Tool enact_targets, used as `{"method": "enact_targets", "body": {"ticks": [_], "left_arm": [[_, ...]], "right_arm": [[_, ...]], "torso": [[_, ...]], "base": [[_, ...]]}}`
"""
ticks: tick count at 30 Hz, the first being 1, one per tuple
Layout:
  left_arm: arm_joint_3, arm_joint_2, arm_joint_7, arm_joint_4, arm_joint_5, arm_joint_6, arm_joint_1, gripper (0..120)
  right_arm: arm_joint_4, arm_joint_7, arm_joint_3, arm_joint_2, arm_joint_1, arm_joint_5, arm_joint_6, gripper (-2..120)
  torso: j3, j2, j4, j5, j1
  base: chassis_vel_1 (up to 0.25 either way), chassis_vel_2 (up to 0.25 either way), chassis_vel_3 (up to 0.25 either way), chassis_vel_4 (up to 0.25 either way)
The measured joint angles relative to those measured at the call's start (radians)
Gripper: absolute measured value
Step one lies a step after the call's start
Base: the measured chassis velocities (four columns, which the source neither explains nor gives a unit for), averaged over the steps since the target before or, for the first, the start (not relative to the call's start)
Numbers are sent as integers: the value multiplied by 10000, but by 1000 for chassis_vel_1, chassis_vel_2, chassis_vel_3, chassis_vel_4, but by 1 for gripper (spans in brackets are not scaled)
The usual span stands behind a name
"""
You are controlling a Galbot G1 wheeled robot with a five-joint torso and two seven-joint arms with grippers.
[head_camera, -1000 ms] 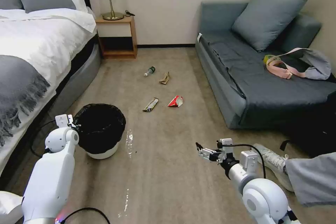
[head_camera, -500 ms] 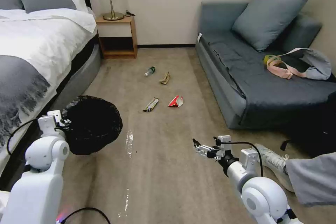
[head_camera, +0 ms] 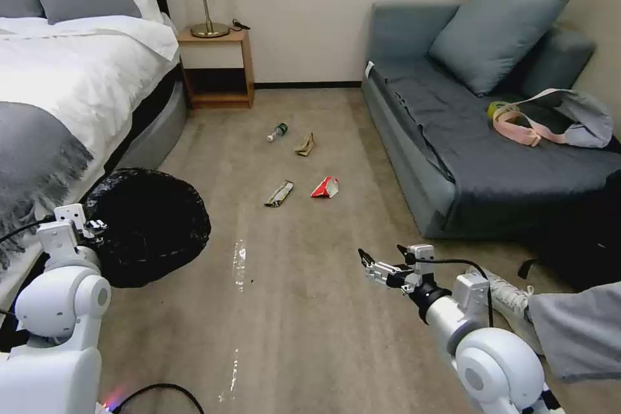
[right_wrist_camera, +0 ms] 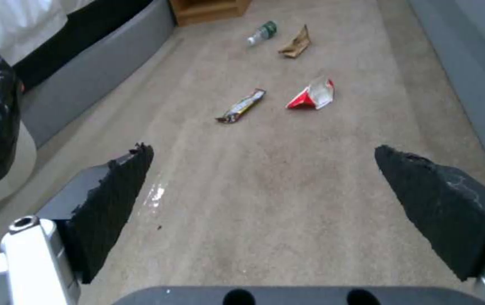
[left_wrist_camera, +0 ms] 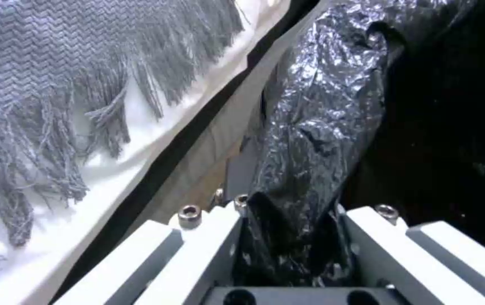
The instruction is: Pick up the trash bin, then pick up the garbage on the floor and place it into the trash bin.
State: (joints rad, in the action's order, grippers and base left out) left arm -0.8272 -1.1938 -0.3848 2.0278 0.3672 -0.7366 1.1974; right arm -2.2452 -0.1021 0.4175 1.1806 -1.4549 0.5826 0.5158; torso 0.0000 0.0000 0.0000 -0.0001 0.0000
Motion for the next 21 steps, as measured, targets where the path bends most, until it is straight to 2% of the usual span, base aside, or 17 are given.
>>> {"method": "enact_targets", "body": {"ticks": [6, 13, 21], "left_arm": [[-34, -2, 95, 79, -111, 6, 97, 3], [48, -186, 237, 94, -251, 9, 205, 3], [-36, -108, 276, -173, -230, 15, 28, 3]], "right_arm": [[9, 87, 12, -27, -57, -21, -103, 100], [25, 119, 14, -142, -88, -39, -122, 100], [30, 145, -32, -304, -117, -77, -122, 100]], "torso": [[0, 0, 0, 1, 0], [0, 0, 0, 0, 0], [0, 0, 0, 1, 0]], "base": [[0, 0, 0, 0], [0, 0, 0, 0], [0, 0, 0, 0]]}}
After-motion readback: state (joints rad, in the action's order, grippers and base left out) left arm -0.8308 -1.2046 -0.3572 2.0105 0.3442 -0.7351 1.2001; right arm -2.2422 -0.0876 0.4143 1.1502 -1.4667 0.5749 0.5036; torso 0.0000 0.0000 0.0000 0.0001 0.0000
